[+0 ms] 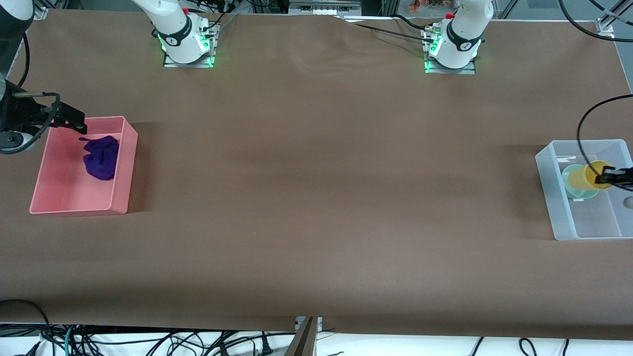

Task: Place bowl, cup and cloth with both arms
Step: 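Lift the yellow cup with the left gripper and drop it into the bowl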

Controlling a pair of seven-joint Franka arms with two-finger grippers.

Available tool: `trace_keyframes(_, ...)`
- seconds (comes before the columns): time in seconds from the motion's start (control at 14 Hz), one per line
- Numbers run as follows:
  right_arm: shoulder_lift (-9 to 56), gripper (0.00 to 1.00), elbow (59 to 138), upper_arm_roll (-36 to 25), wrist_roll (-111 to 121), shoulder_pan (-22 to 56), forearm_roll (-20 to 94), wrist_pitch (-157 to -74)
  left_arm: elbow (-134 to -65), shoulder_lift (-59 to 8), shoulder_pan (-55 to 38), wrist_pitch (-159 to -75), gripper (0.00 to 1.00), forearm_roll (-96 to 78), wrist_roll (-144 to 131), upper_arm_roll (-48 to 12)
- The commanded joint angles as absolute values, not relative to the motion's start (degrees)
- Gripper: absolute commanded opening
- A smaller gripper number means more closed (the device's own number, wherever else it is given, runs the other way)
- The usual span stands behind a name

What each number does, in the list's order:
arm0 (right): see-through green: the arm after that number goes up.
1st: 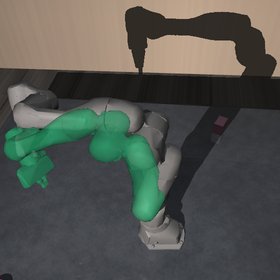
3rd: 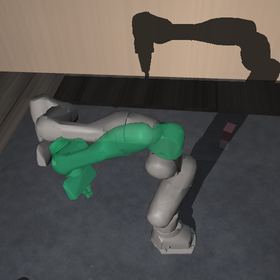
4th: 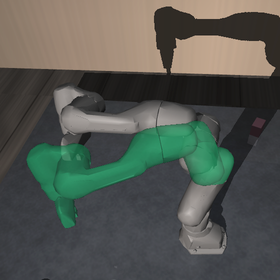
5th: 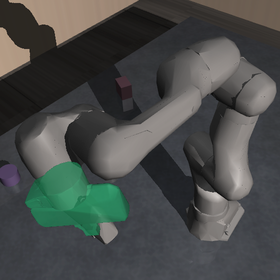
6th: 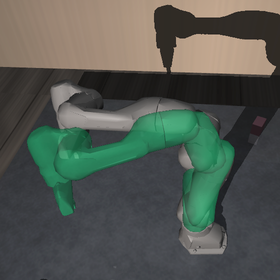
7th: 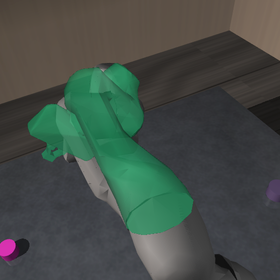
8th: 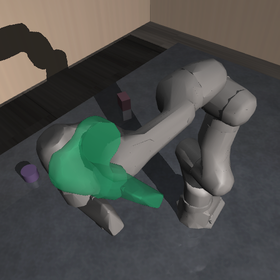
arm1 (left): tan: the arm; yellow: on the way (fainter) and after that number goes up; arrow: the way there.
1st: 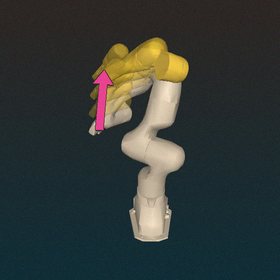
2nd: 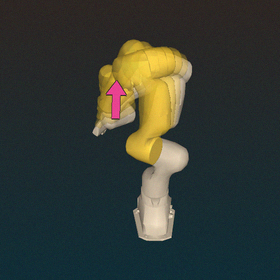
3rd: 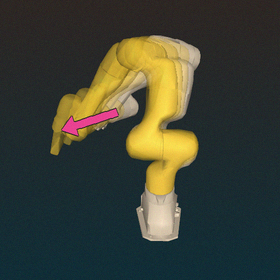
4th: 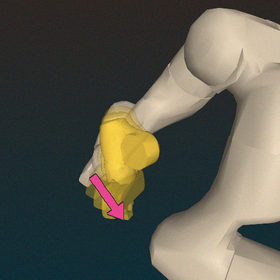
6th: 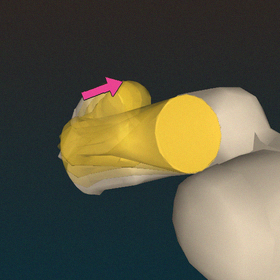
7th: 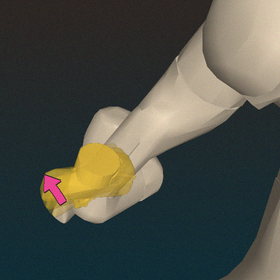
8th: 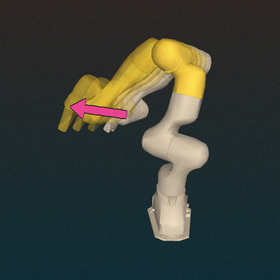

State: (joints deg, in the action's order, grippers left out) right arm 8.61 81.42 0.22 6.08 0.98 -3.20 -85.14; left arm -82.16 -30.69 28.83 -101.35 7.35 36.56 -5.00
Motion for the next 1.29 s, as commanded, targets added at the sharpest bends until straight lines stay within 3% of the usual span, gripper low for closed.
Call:
trace_keyframes(0.0,8.79,1.00,80.86,0.62,5.10,0.62,-2.37,-85.34,-90.15,-31.02,33.82,-113.33,0.00,8.35,43.31,-5.62)
trace_keyframes(0.36,8.88,1.00,80.77,0.53,5.54,0.53,-2.46,-85.60,-92.90,-34.54,37.62,-121.02,0.00,7.38,46.85,-5.71)
trace_keyframes(0.43,8.88,1.00,80.77,0.53,5.54,0.53,-2.46,-85.69,-92.73,-34.63,37.62,-121.03,0.18,7.38,46.85,-5.80)
trace_keyframes(0.5,8.88,1.00,80.77,0.61,5.71,0.61,-2.46,-85.69,-92.46,-34.63,37.53,-120.94,0.93,7.38,46.85,-5.89)
trace_keyframes(0.57,8.88,1.00,80.77,0.62,5.71,0.62,-2.37,-85.95,-92.29,-34.02,37.36,-120.24,1.00,7.38,46.93,-6.06)
trace_keyframes(0.71,8.96,1.00,80.86,0.62,5.71,0.62,-2.37,-85.96,-91.85,-30.87,37.00,-115.69,1.00,7.38,46.41,-6.85)
trace_keyframes(0.93,8.96,1.00,80.86,0.62,5.80,0.62,-2.37,-85.96,-89.40,-25.15,36.83,-105.77,1.00,7.56,41.34,-13.34)
trace_keyframes(1.21,8.88,1.00,80.86,0.62,5.80,0.62,-2.37,-85.96,-80.01,-23.20,34.03,-87.41,1.00,8.61,24.56,-22.66)
